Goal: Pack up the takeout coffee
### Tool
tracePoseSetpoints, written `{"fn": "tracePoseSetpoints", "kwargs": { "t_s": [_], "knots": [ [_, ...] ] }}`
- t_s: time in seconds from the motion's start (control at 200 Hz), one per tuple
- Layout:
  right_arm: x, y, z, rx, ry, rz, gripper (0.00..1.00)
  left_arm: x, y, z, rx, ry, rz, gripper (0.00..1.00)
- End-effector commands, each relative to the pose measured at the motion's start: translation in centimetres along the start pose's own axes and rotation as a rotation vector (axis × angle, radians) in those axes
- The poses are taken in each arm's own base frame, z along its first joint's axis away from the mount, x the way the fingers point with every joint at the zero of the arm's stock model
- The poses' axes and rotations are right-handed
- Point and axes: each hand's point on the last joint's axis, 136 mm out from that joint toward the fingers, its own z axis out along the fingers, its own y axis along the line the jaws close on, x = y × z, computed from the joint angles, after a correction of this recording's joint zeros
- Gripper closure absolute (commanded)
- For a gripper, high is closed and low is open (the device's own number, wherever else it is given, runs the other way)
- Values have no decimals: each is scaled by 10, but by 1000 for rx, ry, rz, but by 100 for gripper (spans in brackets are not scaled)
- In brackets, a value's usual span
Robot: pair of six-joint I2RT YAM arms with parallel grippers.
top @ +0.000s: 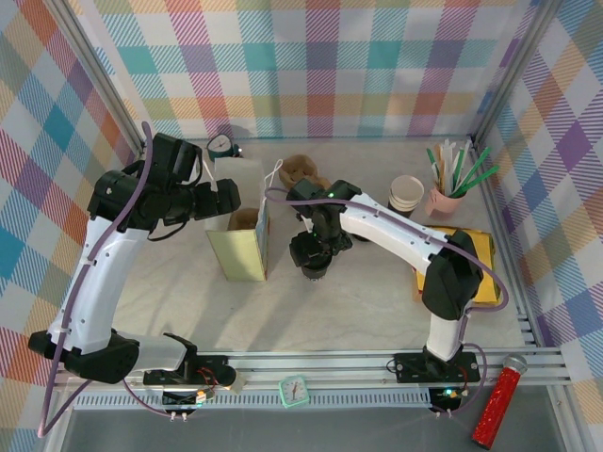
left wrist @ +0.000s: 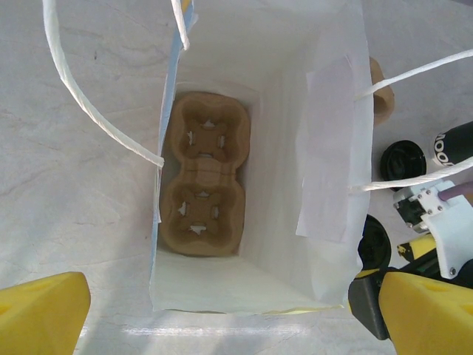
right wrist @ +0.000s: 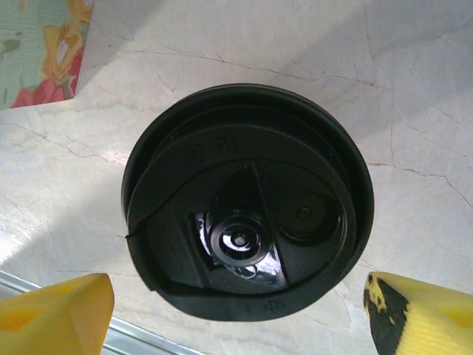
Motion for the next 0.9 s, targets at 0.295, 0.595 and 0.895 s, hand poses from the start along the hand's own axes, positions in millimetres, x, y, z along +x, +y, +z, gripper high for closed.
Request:
{"fn": "tracePoseSetpoints", "kwargs": {
  "t_s": [0.295, 0.595, 0.895],
  "knots": [
    [-5, 2, 3, 16, 11, -24, 18, 2, 3, -4, 4, 1, -13, 0],
    [-8, 3, 8, 12, 21, -29, 22, 3, 3, -3, 2, 5, -10, 0],
    [-6, 3, 14, 21, 37, -35, 25, 2, 3, -5, 6, 2, -9, 0]
  ]
}}
